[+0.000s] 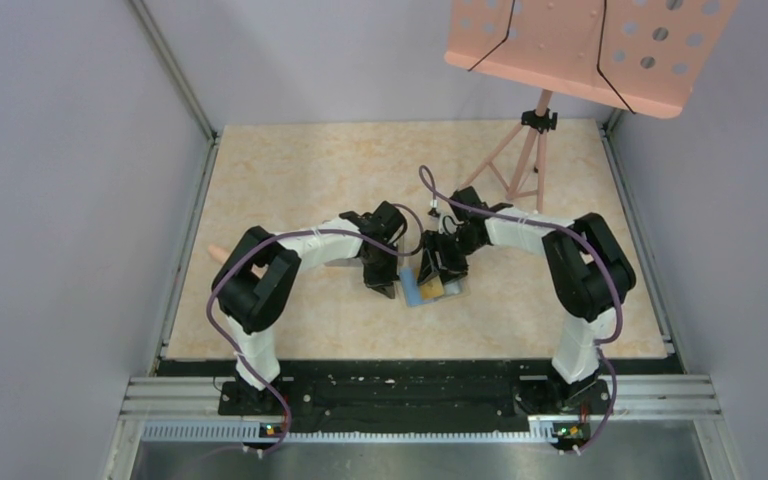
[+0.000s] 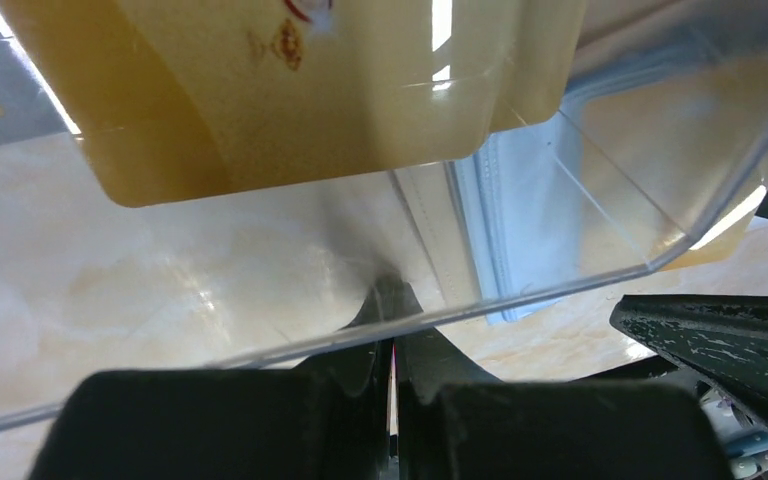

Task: Put the credit cards into the card holder
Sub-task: Insert the credit card into the card holder.

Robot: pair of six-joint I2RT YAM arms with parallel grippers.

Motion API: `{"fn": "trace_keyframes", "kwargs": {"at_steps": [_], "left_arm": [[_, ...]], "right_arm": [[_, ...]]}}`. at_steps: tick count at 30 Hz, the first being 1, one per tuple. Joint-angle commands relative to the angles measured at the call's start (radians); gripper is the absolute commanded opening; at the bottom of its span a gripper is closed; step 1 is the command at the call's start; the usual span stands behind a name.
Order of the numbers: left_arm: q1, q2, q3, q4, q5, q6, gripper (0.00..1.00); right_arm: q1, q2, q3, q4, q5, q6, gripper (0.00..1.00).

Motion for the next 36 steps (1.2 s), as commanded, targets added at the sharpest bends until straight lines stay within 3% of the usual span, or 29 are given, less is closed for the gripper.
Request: {"fn": "trace_keyframes", "kwargs": {"at_steps": [1, 12, 26, 29, 36], "left_arm": [[0.0, 0.08, -0.011, 0.03, 0.002, 0.01, 0.03], [0.0, 0.085, -0.001, 0.033, 0.015, 0.013, 0.03], [0.003, 0.06, 0.009, 0.105, 0.105, -0.006, 0.03], [0.01, 0.03, -0.005, 0.143, 0.131, -0.021, 0.03], [0.042, -0.019, -0.074, 0.256, 0.212, -0.084, 0.04]], "right_arm": [[0.017, -0.03, 0.027, -0.089, 0.155, -0.062, 0.58], [0.019, -0.081, 0.033, -0.123, 0.191, -0.086, 0.75], [0.018, -0.146, 0.027, -0.125, 0.225, -0.123, 0.81], [0.017, -0.154, 0.02, -0.119, 0.217, -0.118, 0.86], [0.014, -0.158, 0.0, -0.121, 0.295, -0.114, 0.87]]}}
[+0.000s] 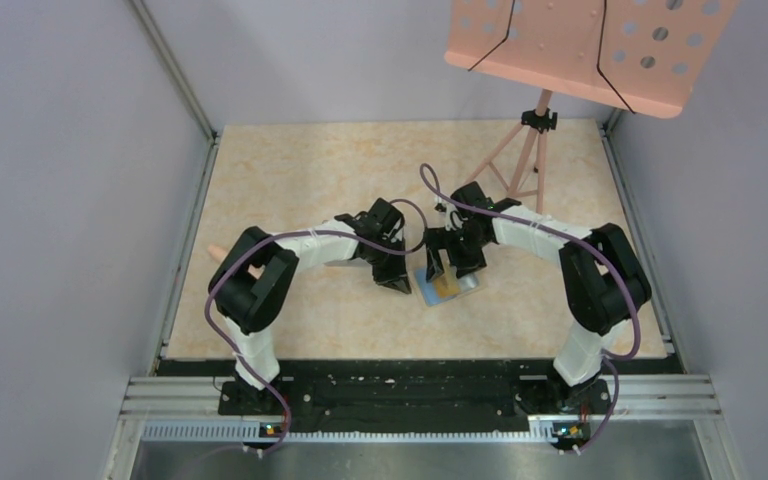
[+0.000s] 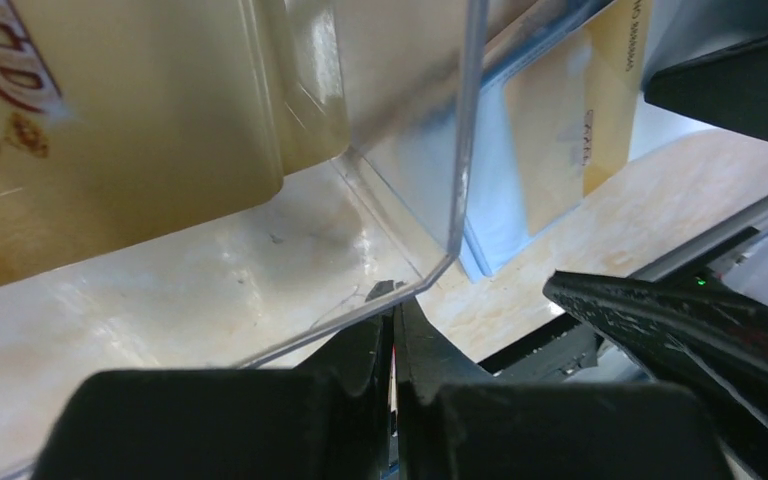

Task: Put the credit cards into the card holder
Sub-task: Insert the credit card into the card holder.

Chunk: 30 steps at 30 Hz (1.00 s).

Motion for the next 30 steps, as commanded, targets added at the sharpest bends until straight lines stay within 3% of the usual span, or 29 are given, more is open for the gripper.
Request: {"fn": "trace_keyframes", "kwargs": {"at_steps": [1, 11, 22, 27, 30], "left_arm": [[0.03, -0.003, -0.038, 0.084, 0.035, -0.046, 0.04], [0.01, 0.093, 0.041, 0.012, 0.006, -0.02, 0.02], [-0.019, 0.14, 0.122, -0.105, -0.087, 0.026, 0.0], [-0.018, 0.077, 0.112, -0.112, -0.12, 0.036, 0.04], [-0.015, 0.02, 0.098, -0.1, -0.124, 0.034, 0.13]], "right_arm": [[-0.002, -0.045, -0.019, 0.012, 0.054, -0.009, 0.87], [-0.003, 0.02, -0.053, 0.084, -0.146, 0.001, 0.77], [0.019, 0.032, -0.089, 0.165, -0.335, 0.091, 0.27], [0.021, 0.037, -0.091, 0.174, -0.338, 0.109, 0.23], [0.022, 0.018, -0.079, 0.148, -0.288, 0.097, 0.25]]}}
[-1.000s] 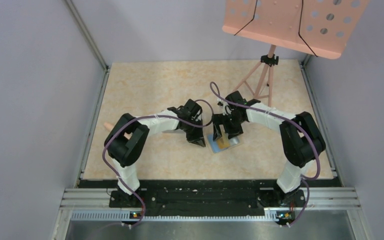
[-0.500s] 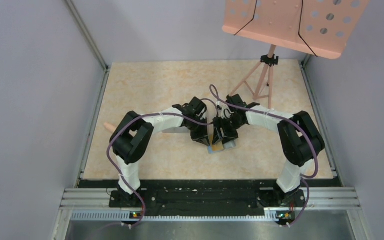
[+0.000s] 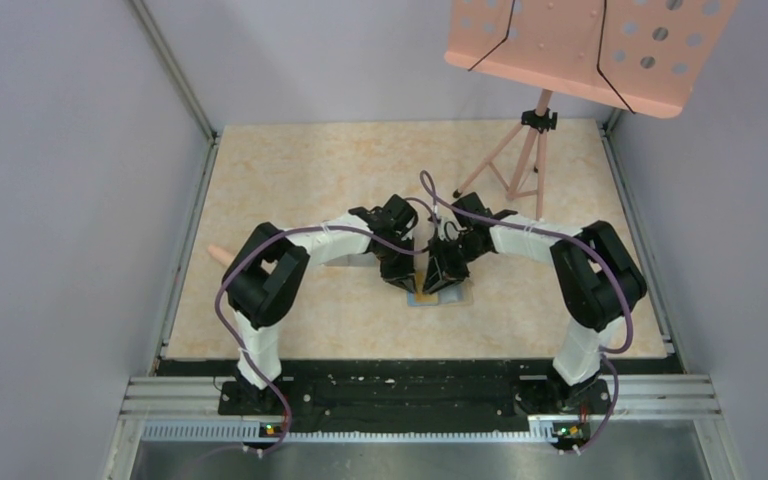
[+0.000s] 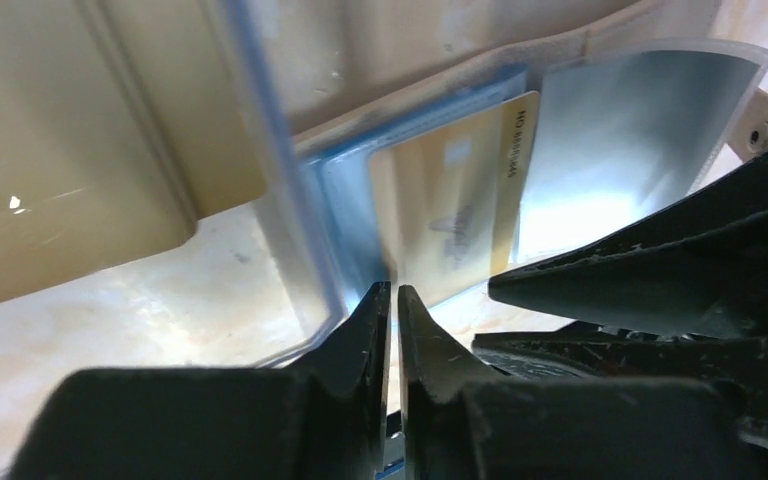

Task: Put the credit cards into the card holder
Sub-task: Insert the credit card into the card holder.

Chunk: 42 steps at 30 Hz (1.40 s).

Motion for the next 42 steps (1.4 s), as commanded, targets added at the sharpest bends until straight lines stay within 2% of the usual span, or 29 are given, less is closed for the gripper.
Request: {"fn": "trace_keyframes", "kwargs": {"at_steps": [1, 7, 13, 17, 18, 20, 22, 24, 26, 30, 35, 40, 42], "left_arm": [[0.024, -0.067, -0.035, 0.006, -0.096, 0.015, 0.17], [0.054, -0.115, -0.102, 0.089, -0.034, -0.03, 0.37], [0.084, -0.077, -0.113, 0.129, -0.019, -0.04, 0.38], [0.118, -0.051, -0.092, 0.129, -0.027, -0.034, 0.37], [0.128, -0.043, -0.083, 0.129, -0.026, -0.032, 0.37], [0.143, -0.023, -0.064, 0.125, -0.025, -0.028, 0.37], [0.153, 0.001, -0.041, 0.121, -0.017, -0.026, 0.37], [0.155, 0.013, -0.019, 0.112, -0.015, -0.019, 0.37], [0.155, 0.014, -0.009, 0.106, -0.017, -0.014, 0.37], [0.154, 0.011, -0.008, 0.108, -0.008, -0.019, 0.37], [0.134, -0.025, -0.038, 0.118, 0.02, -0.034, 0.36], [0.109, -0.068, -0.083, 0.118, 0.021, -0.054, 0.35], [0.102, -0.082, -0.096, 0.107, 0.007, -0.06, 0.34]], "right_arm": [[0.014, -0.021, 0.016, 0.002, 0.032, -0.006, 0.26], [0.01, -0.048, 0.033, -0.059, 0.159, -0.025, 0.25], [-0.011, -0.021, 0.024, -0.069, 0.195, -0.033, 0.14], [-0.027, -0.02, 0.023, -0.066, 0.195, -0.031, 0.13], [-0.029, -0.019, 0.022, -0.062, 0.184, -0.032, 0.16], [-0.029, -0.021, 0.02, -0.049, 0.18, -0.029, 0.33], [-0.032, -0.018, 0.017, -0.036, 0.173, -0.022, 0.42], [-0.032, -0.007, 0.018, -0.024, 0.163, -0.015, 0.48], [-0.032, 0.007, 0.023, -0.017, 0.147, -0.011, 0.49], [-0.031, 0.035, 0.037, -0.01, 0.12, -0.011, 0.47], [-0.03, 0.061, 0.058, -0.003, 0.082, -0.004, 0.37], [-0.027, 0.086, 0.072, -0.003, 0.071, 0.005, 0.35], [-0.025, 0.09, 0.074, 0.001, 0.067, 0.008, 0.31]]}}
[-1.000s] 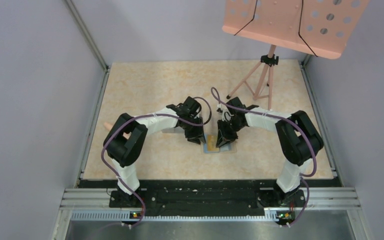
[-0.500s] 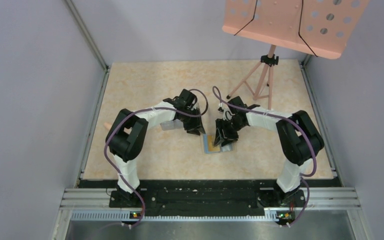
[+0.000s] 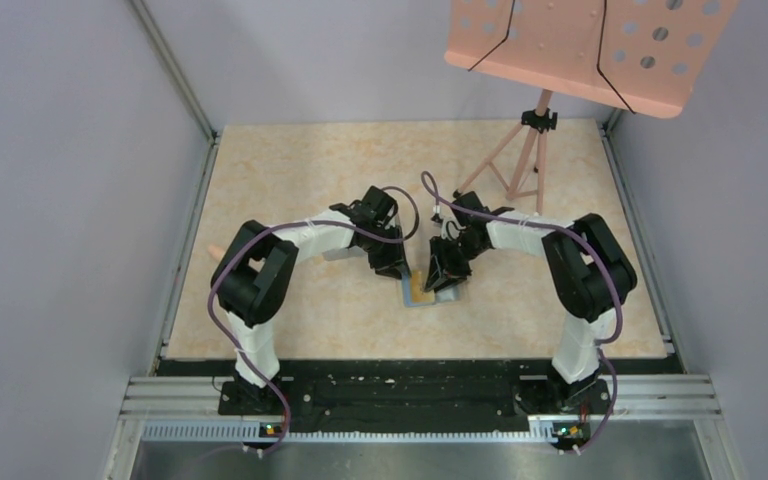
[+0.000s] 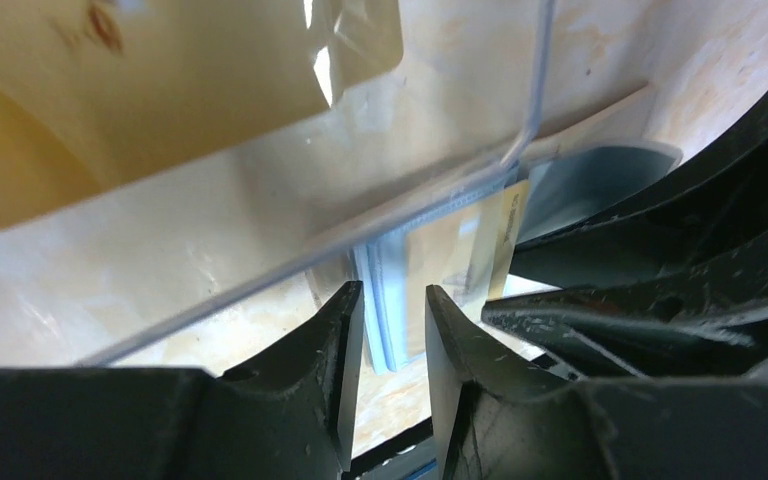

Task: Put the credit cards into the card holder
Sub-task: Insert the credit card into the card holder.

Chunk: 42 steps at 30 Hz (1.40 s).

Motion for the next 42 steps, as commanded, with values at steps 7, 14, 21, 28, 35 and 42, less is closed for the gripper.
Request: {"fn": "trace_keyframes", "kwargs": {"at_steps": [7, 14, 21, 28, 35, 42], "left_arm": [[-0.028, -0.052, -0.051, -0.034, -0.041, -0.022, 0.34], [-0.038, -0.037, -0.045, -0.024, -0.019, -0.02, 0.33], [-0.039, -0.042, -0.04, -0.038, -0.033, -0.017, 0.33], [-0.042, -0.048, -0.003, -0.104, -0.074, 0.007, 0.34], [-0.048, -0.083, 0.071, -0.246, -0.167, 0.061, 0.37], [-0.046, -0.096, 0.017, -0.23, -0.134, 0.053, 0.38]], "right_arm": [[0.003, 0.035, 0.025, 0.059, -0.04, 0.025, 0.16], [0.004, 0.021, 0.0, 0.147, -0.133, 0.05, 0.18], [0.013, 0.01, -0.019, 0.21, -0.2, 0.07, 0.26], [0.027, 0.009, -0.015, 0.227, -0.217, 0.07, 0.3], [0.027, 0.012, -0.026, 0.21, -0.178, 0.066, 0.31], [0.027, 0.035, -0.028, 0.209, -0.174, 0.065, 0.33]]}}
